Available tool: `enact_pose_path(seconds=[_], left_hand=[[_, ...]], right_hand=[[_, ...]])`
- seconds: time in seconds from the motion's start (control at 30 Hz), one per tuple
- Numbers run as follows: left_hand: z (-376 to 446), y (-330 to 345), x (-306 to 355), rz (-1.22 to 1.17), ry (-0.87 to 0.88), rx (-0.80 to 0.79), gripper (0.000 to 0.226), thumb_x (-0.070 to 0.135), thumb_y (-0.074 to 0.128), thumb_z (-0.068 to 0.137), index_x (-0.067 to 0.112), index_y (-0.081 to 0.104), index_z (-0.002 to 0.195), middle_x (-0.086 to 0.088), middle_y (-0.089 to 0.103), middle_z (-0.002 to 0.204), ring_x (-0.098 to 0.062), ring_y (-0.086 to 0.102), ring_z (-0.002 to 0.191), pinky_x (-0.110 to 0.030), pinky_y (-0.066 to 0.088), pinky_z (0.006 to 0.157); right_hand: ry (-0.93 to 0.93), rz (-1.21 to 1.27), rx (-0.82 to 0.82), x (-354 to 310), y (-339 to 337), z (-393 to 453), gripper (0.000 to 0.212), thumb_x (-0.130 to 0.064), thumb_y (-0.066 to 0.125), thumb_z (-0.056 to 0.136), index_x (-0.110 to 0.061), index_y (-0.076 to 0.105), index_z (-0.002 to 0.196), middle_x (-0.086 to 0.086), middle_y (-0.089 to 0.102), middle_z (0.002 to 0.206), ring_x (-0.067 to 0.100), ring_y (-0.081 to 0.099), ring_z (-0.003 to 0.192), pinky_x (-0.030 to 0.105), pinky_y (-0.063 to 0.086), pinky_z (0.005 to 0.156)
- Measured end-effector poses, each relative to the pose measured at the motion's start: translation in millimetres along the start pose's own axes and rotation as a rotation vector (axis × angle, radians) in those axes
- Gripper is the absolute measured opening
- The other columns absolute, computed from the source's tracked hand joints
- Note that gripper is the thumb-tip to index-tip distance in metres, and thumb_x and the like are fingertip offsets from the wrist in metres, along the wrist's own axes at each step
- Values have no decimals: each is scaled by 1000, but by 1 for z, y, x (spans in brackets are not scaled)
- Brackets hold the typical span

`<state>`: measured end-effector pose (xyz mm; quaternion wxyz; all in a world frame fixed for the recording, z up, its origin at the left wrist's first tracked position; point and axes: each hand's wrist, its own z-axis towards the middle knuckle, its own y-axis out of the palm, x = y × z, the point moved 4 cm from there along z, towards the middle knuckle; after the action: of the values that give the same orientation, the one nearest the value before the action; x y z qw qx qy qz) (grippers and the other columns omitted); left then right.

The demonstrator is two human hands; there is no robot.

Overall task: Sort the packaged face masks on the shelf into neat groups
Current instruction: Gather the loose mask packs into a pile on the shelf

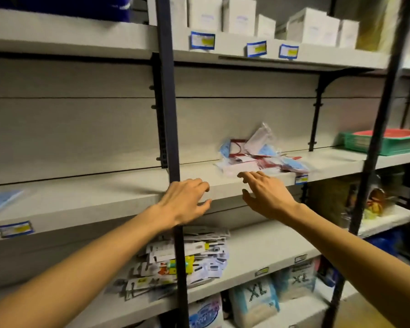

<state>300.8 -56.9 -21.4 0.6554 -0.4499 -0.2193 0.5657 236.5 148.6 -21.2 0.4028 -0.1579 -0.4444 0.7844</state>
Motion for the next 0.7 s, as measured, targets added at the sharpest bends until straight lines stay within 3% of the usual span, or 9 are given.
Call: enact_pose_path(seconds=[0.23,0.43,0.6,0.7], left_hand=[[98,46,42,39,43,-73,48,57,44,98,21,57,128,-2,60,130,-23,58,116,-40,51,91],[192,94,53,26,43,-54,49,58,43,98,20,60,123,-2,59,129,-25,58,114,-39,48,86],[269,125,44,1,24,-51,48,55,42,98,18,59,124,-3,58,130,-25,58,115,-38,45,81],[305,141,35,9,27,-68,50,56,41,99,18,57,127,-4,56,133,-26,57,116,-41,48,87]], right_hand=[[192,-40,21,94,19,-36,46,-40,50,99,-22,49,141,-1,64,132,20,59,117,36,56,83],[400,-16,76,189,46,-23,42,-47,49,99,-22,52,132,2,68,126,22,59,114,35,52,81],[596,-1,-55,275,68,22,53,-51,48,99,-13,47,136,14,65,128,33,55,116,40,47,88],[727,59,-143,317,85,45,62,-62,50,94,-10,49,128,17,66,123,36,58,108,41,51,85]])
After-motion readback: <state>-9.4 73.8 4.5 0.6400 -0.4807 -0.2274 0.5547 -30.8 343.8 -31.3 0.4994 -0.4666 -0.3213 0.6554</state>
